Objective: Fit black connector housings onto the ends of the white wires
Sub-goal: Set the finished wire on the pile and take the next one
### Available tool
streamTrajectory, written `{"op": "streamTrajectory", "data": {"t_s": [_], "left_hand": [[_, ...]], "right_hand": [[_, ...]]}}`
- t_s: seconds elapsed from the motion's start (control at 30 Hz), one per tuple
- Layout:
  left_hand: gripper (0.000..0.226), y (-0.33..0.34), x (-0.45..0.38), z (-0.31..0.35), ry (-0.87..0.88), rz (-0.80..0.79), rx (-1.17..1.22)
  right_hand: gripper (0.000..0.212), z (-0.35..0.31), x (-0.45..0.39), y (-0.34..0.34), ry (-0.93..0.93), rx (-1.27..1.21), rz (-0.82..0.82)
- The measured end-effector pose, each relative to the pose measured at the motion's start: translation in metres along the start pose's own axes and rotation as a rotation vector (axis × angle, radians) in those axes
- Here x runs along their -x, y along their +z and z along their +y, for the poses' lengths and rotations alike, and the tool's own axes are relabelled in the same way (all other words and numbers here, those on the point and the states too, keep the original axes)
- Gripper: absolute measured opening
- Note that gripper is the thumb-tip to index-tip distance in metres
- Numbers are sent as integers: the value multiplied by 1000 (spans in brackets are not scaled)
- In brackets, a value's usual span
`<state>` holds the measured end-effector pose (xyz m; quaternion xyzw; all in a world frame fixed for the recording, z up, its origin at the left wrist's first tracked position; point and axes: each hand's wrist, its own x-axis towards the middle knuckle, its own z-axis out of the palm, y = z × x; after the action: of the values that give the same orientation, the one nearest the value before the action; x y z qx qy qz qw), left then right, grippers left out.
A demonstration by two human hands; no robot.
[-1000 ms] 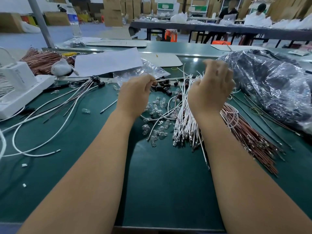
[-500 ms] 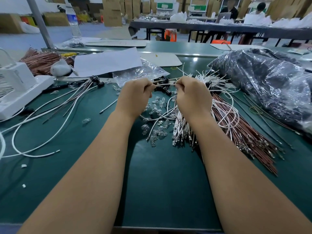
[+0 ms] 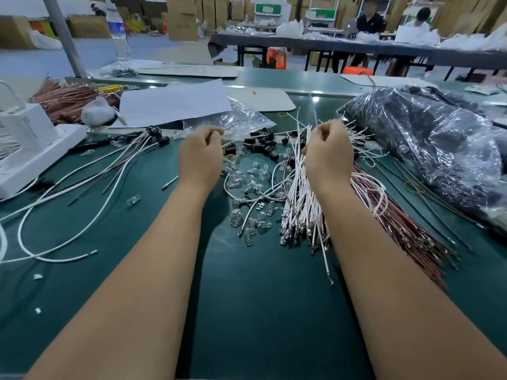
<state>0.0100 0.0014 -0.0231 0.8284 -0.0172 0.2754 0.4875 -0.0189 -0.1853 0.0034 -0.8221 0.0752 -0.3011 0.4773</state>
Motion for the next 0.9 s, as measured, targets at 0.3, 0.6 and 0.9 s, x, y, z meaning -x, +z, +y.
{"op": "streamTrajectory", "data": {"t_s": [0.3,0.6,0.9], "left_hand": [[34,20,-33,-1,-88,-259,-38],[45,59,-86,-3,48,-619,-204],[36,90,-99,3,-77,-649,-214]], "right_hand": [[15,-15,-51,25,150,56,-367],[15,-4,-104,63,202,305,-513],[22,-3,-114,94,183,100,-631]]}}
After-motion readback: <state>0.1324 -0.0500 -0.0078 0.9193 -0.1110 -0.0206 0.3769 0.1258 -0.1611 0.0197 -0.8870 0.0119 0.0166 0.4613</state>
